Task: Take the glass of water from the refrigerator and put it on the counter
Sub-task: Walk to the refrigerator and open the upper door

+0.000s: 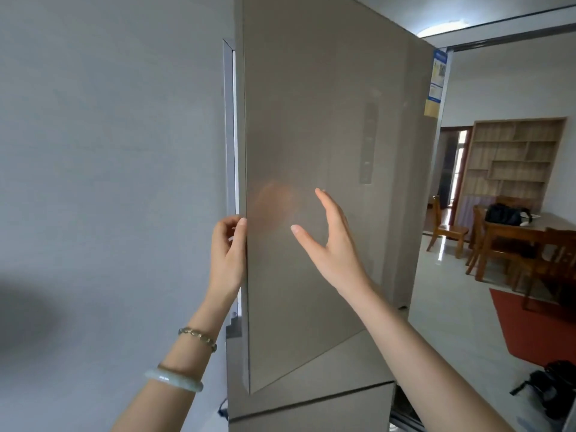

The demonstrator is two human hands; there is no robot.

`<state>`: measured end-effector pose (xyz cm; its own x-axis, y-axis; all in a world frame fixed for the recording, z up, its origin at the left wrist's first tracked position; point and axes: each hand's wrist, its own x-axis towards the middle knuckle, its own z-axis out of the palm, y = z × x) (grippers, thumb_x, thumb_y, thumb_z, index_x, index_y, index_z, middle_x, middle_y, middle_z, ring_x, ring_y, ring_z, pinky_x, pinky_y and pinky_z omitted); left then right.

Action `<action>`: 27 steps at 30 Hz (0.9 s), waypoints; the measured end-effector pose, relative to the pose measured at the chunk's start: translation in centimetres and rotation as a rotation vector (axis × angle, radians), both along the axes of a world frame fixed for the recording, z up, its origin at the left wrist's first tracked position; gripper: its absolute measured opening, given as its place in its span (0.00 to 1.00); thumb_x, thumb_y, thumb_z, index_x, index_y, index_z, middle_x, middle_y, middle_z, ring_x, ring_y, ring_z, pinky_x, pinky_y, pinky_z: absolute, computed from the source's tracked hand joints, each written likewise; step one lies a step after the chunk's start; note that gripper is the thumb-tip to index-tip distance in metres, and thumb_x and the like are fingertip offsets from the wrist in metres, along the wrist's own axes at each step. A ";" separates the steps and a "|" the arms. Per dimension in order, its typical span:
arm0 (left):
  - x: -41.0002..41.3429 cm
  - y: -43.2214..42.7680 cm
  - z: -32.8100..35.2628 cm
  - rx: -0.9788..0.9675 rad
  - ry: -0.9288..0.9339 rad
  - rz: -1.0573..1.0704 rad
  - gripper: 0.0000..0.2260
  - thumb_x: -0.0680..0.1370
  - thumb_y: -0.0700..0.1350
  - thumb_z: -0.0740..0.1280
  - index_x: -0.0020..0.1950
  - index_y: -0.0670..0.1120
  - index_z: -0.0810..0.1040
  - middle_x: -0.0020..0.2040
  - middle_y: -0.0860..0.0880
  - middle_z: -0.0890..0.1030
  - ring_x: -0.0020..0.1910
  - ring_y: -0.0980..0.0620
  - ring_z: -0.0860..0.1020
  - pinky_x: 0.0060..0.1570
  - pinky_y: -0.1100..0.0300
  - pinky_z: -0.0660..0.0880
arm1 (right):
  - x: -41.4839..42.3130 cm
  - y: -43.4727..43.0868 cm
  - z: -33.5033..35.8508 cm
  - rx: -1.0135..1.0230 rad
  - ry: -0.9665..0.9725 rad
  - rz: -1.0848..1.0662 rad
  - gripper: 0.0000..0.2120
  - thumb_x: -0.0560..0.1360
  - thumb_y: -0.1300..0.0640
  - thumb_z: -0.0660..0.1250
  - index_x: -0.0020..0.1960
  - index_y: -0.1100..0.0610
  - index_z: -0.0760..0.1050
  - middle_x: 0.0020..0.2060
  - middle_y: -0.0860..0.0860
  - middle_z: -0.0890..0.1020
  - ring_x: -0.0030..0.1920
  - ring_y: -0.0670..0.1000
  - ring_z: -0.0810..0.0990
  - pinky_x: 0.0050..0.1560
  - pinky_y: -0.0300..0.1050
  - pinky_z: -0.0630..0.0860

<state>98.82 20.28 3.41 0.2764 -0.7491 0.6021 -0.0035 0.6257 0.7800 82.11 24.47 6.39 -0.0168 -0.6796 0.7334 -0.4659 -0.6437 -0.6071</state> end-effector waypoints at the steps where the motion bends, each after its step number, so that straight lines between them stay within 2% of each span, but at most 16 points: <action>1: -0.4 1.0 0.1 -0.014 0.004 -0.014 0.10 0.80 0.51 0.59 0.53 0.46 0.75 0.49 0.50 0.78 0.45 0.54 0.75 0.46 0.64 0.73 | 0.0 1.0 -0.1 0.002 0.002 0.015 0.33 0.75 0.49 0.67 0.75 0.47 0.57 0.76 0.43 0.59 0.75 0.38 0.55 0.68 0.28 0.51; 4: -1.9 3.9 -0.2 -0.045 -0.006 -0.027 0.10 0.78 0.53 0.58 0.49 0.50 0.77 0.49 0.51 0.79 0.50 0.52 0.76 0.53 0.56 0.73 | -0.3 4.1 -0.7 -0.001 0.006 0.040 0.32 0.75 0.50 0.67 0.75 0.47 0.57 0.75 0.43 0.60 0.75 0.38 0.56 0.67 0.23 0.51; 7: -3.7 7.0 -0.6 -0.080 -0.095 0.026 0.09 0.79 0.51 0.56 0.48 0.59 0.76 0.54 0.57 0.77 0.62 0.53 0.72 0.62 0.61 0.66 | -1.3 7.0 -1.3 0.008 0.033 0.042 0.32 0.75 0.50 0.67 0.75 0.48 0.57 0.75 0.43 0.61 0.75 0.38 0.56 0.66 0.21 0.50; 8: -4.4 8.0 -0.7 -0.088 -0.111 0.011 0.09 0.79 0.51 0.56 0.50 0.60 0.75 0.57 0.57 0.75 0.65 0.55 0.70 0.64 0.63 0.64 | -1.7 7.9 -1.4 0.011 0.046 0.037 0.32 0.76 0.50 0.67 0.75 0.48 0.57 0.75 0.44 0.62 0.75 0.39 0.56 0.66 0.21 0.50; 11: -6.4 10.7 -1.0 -0.076 -0.126 -0.085 0.11 0.81 0.49 0.56 0.57 0.56 0.75 0.67 0.52 0.71 0.69 0.60 0.67 0.64 0.74 0.61 | -3.3 10.4 -1.5 0.009 0.060 0.026 0.32 0.76 0.51 0.67 0.76 0.50 0.58 0.75 0.45 0.62 0.75 0.40 0.57 0.67 0.22 0.50; 12: -7.0 11.5 -1.1 -0.066 -0.132 -0.116 0.11 0.81 0.49 0.55 0.58 0.57 0.75 0.69 0.53 0.70 0.70 0.61 0.66 0.65 0.75 0.61 | -3.8 11.2 -1.4 0.006 0.060 0.024 0.32 0.76 0.51 0.67 0.76 0.50 0.58 0.75 0.45 0.62 0.75 0.40 0.57 0.67 0.22 0.50; 13: -7.7 12.2 -1.2 -0.061 -0.138 -0.147 0.12 0.81 0.51 0.55 0.59 0.58 0.76 0.70 0.53 0.70 0.71 0.61 0.65 0.67 0.72 0.60 | -4.4 11.9 -1.4 0.005 0.062 0.023 0.31 0.76 0.52 0.66 0.76 0.51 0.58 0.75 0.45 0.62 0.75 0.40 0.57 0.68 0.23 0.50; 15: -9.1 13.5 -1.4 -0.065 -0.136 -0.198 0.14 0.80 0.54 0.55 0.61 0.61 0.76 0.71 0.54 0.70 0.72 0.61 0.65 0.73 0.58 0.61 | -5.5 13.3 -1.5 0.002 0.064 0.018 0.31 0.77 0.52 0.66 0.76 0.50 0.57 0.76 0.46 0.61 0.75 0.39 0.56 0.69 0.24 0.50; 17: -10.6 15.0 -1.4 -0.097 -0.135 -0.230 0.15 0.81 0.52 0.55 0.64 0.57 0.76 0.69 0.54 0.73 0.71 0.59 0.67 0.73 0.50 0.62 | -6.7 14.7 -1.7 -0.004 0.043 0.006 0.31 0.77 0.52 0.65 0.76 0.50 0.57 0.76 0.47 0.61 0.75 0.41 0.56 0.72 0.31 0.52; 19: -11.9 16.2 -1.5 -0.131 -0.118 -0.282 0.16 0.82 0.48 0.54 0.67 0.51 0.73 0.66 0.54 0.76 0.68 0.56 0.71 0.71 0.48 0.65 | -8.1 16.0 -1.9 -0.010 0.022 -0.014 0.31 0.77 0.52 0.65 0.76 0.50 0.55 0.75 0.44 0.60 0.75 0.42 0.57 0.74 0.38 0.54; 21: -13.2 17.2 -1.7 -0.139 -0.099 -0.341 0.17 0.81 0.48 0.56 0.68 0.48 0.71 0.66 0.52 0.76 0.68 0.53 0.72 0.70 0.47 0.66 | -9.5 17.1 -2.0 0.002 0.017 -0.045 0.32 0.78 0.51 0.64 0.77 0.49 0.53 0.73 0.38 0.57 0.75 0.39 0.54 0.73 0.37 0.52; 24: -15.4 18.4 -1.8 -0.137 -0.072 -0.419 0.18 0.80 0.48 0.56 0.68 0.46 0.70 0.66 0.52 0.76 0.69 0.54 0.71 0.70 0.49 0.67 | -11.7 18.6 -2.3 0.020 0.002 -0.099 0.34 0.78 0.50 0.64 0.77 0.47 0.49 0.71 0.35 0.55 0.74 0.35 0.51 0.72 0.36 0.51; 27: -17.8 19.5 -1.8 -0.138 -0.054 -0.484 0.19 0.80 0.47 0.56 0.69 0.43 0.69 0.68 0.49 0.74 0.70 0.53 0.71 0.70 0.49 0.67 | -13.7 20.0 -2.3 0.043 -0.047 -0.144 0.36 0.77 0.48 0.63 0.77 0.45 0.46 0.75 0.39 0.54 0.75 0.39 0.51 0.73 0.41 0.53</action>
